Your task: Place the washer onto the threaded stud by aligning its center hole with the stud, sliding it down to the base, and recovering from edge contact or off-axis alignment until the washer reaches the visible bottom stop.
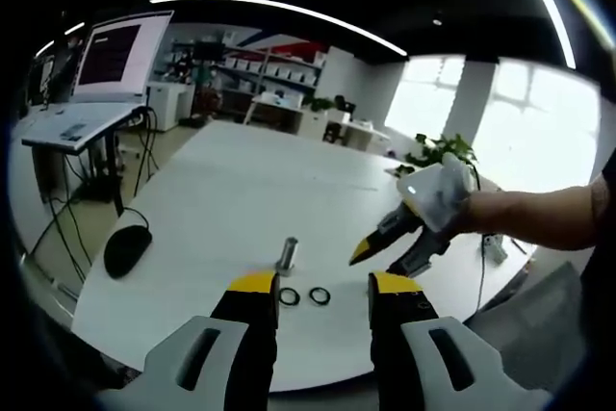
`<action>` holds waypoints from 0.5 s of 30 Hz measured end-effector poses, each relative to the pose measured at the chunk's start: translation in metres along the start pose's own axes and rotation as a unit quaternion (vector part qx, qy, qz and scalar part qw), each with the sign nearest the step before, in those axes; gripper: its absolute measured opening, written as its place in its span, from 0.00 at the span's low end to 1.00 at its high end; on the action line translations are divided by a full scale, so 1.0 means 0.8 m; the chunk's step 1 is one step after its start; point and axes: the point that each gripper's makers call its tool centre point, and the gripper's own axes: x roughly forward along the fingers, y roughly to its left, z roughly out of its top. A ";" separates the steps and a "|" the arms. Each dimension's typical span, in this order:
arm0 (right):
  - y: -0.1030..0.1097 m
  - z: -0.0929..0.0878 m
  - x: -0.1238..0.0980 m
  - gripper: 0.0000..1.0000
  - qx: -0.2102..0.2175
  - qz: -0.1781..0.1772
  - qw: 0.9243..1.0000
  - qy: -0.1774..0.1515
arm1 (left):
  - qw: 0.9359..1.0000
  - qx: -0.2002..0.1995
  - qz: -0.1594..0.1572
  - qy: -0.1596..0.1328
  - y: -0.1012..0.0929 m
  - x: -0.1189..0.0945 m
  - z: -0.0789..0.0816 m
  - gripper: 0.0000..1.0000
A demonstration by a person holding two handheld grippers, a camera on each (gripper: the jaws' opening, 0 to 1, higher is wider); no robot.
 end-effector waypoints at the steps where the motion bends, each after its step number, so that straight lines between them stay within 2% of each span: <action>1: 0.001 0.001 0.001 0.35 0.002 0.002 1.000 0.000 | 1.000 0.000 0.000 0.000 0.000 0.000 0.000 0.35; 6: 0.002 0.000 0.015 0.35 0.005 0.007 1.000 0.003 | 1.000 -0.001 0.002 0.000 0.000 0.000 0.000 0.35; 9: -0.002 0.004 0.023 0.35 0.019 -0.001 1.000 -0.008 | 1.000 -0.002 0.002 -0.001 0.000 0.000 0.000 0.35; 15: 0.001 0.001 0.032 0.35 0.021 0.008 1.000 0.000 | 1.000 -0.002 0.002 -0.001 0.001 0.000 0.001 0.35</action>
